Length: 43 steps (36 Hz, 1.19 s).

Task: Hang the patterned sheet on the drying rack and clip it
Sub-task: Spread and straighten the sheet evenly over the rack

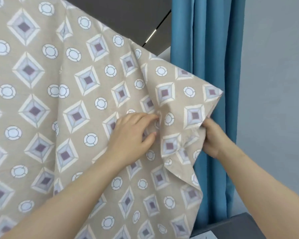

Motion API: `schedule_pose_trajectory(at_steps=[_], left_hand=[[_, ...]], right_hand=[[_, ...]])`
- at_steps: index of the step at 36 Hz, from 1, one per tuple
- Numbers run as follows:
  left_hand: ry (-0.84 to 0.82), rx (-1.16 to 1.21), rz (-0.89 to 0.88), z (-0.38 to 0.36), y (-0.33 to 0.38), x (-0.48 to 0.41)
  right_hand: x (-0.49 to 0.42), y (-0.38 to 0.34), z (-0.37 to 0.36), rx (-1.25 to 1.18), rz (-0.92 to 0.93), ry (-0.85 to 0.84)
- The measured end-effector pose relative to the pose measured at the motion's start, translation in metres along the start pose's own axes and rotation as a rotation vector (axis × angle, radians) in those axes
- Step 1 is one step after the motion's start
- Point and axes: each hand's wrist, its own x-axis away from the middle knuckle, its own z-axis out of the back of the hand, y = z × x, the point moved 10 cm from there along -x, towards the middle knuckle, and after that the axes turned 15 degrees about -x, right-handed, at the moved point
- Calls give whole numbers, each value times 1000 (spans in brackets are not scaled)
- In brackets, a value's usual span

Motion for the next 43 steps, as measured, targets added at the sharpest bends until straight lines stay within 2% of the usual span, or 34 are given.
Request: schedule_pose_trajectory(at_steps=[2,3,4,8,10,13,15,17,20,21,23,25,27,29,31,33,35,38,39,41,43], left_hand=[[7,-17,18,0,3,0],[13,-36,18,-1,6,1],[23,-60,11,-2,8,1],[56,-140,-23,-8,16,4],[34,-139,-19,-12,20,6],[-60,-69,54,-22,25,12],[-99,-50,82,-32,28,18],[-100,-54,77,-37,32,23],[-28,-56,37,-34,41,26],[-6,-59,32,-31,44,27],[-57,-46,60,-33,46,28],[-119,-28,95,-38,46,31],[-136,-26,116,-43,47,37],[-138,-30,108,-46,48,43],[-124,-36,67,-48,53,49],[-90,-42,42,-47,58,55],[-100,-12,64,-49,58,61],[-187,19,106,-65,57,77],[-207,18,111,-69,56,82],[-239,15,102,-77,55,92],[-232,-14,53,-79,55,102]], right_hand=[[11,40,13,228,-163,9],[17,50,19,261,-194,30],[18,51,27,242,-167,70],[20,11,58,-62,125,293],[22,3,55,-116,158,221],[34,42,46,193,-100,64],[48,66,61,412,-228,99],[54,63,77,339,-127,211],[64,34,101,37,129,463],[69,30,103,-49,164,495],[71,39,93,-95,92,401],[78,66,77,62,-103,229],[88,87,82,266,-211,188],[95,86,93,268,-142,272],[98,76,106,132,-14,395],[101,75,111,14,57,443],[102,81,99,-3,18,331],[113,116,84,261,-224,109],[119,124,87,373,-271,94],[126,125,102,465,-222,199],[132,116,128,389,-111,410]])
